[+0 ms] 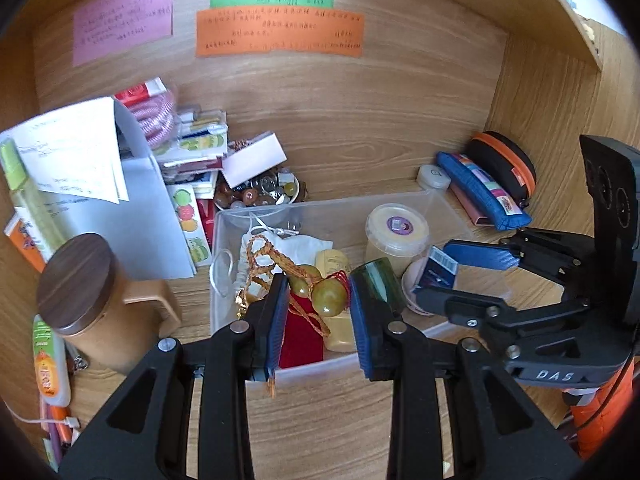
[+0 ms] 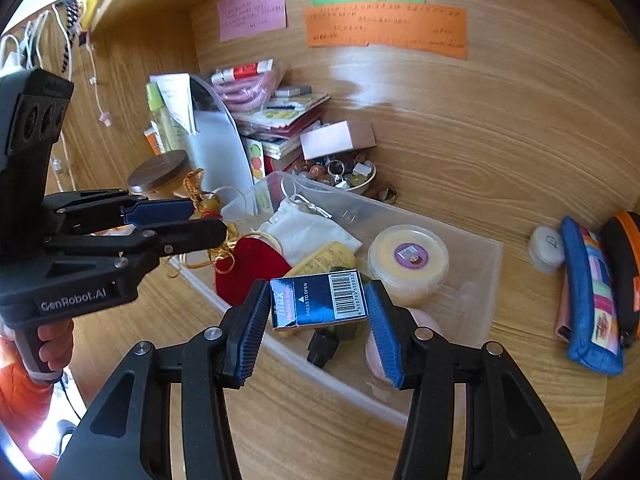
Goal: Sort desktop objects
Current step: 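Carry the blue card pack over the clear box and open the right gripper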
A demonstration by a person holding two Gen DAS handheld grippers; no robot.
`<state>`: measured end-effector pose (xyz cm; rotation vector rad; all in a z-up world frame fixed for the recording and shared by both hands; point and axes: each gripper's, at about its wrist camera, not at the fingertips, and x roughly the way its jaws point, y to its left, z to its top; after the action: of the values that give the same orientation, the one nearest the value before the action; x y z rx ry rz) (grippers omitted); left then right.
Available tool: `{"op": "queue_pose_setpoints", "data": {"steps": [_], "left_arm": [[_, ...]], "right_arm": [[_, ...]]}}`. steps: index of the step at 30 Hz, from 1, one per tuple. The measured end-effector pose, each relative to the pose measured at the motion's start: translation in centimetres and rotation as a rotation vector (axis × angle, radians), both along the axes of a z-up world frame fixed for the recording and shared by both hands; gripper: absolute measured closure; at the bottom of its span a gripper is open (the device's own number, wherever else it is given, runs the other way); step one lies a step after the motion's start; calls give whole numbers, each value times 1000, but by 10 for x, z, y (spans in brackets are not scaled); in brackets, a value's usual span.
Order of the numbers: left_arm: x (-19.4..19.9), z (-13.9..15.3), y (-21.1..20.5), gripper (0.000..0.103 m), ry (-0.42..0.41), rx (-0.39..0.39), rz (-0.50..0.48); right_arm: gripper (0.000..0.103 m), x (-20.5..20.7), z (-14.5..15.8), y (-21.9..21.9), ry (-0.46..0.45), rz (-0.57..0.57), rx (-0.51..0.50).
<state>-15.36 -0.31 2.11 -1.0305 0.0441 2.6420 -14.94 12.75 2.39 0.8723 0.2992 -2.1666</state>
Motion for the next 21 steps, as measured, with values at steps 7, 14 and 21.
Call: {"op": "queue_pose_setpoints", "data": {"steps": [7, 14, 21], "left_arm": [[-24, -16, -2, 73, -45, -10, -3], [-44, -28, -2, 73, -76, -7, -12], [-59, -39, 0, 73, -112, 0, -16]], "right_arm": [[57, -18, -17, -24, -24, 17, 60], [57, -25, -30, -42, -18, 43, 126], [57, -27, -36, -52, 5, 56, 170]]}}
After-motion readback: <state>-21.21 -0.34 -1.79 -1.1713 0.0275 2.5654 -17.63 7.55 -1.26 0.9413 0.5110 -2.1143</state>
